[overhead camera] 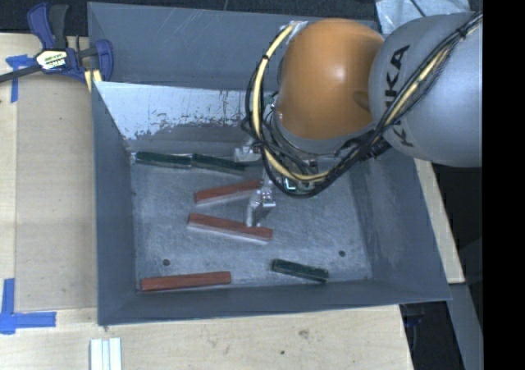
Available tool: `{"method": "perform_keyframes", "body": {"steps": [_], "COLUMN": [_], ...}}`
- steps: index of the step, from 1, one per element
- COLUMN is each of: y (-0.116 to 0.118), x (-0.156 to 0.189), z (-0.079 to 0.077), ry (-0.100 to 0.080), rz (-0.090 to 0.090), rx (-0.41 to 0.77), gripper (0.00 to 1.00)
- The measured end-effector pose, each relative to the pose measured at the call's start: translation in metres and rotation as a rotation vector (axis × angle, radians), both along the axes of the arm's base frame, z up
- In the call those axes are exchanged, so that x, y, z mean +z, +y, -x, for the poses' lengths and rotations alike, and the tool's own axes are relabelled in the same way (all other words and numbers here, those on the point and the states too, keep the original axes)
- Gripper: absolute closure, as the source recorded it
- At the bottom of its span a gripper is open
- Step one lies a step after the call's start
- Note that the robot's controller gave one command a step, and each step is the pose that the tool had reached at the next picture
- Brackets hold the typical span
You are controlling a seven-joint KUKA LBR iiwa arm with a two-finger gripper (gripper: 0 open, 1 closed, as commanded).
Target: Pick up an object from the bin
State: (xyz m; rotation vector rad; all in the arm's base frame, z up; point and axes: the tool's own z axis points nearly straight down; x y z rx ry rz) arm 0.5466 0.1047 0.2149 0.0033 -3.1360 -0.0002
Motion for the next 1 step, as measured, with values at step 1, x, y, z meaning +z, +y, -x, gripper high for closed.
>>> {"method": "perform_keyframes", "body": {"steps": [1], "y": [-0.0005], "x": [0.0046], "z": [-0.0017], "ry": [-0.009], "rz": [-0.001], "rx": [-0.002], "gripper": [0.00]}}
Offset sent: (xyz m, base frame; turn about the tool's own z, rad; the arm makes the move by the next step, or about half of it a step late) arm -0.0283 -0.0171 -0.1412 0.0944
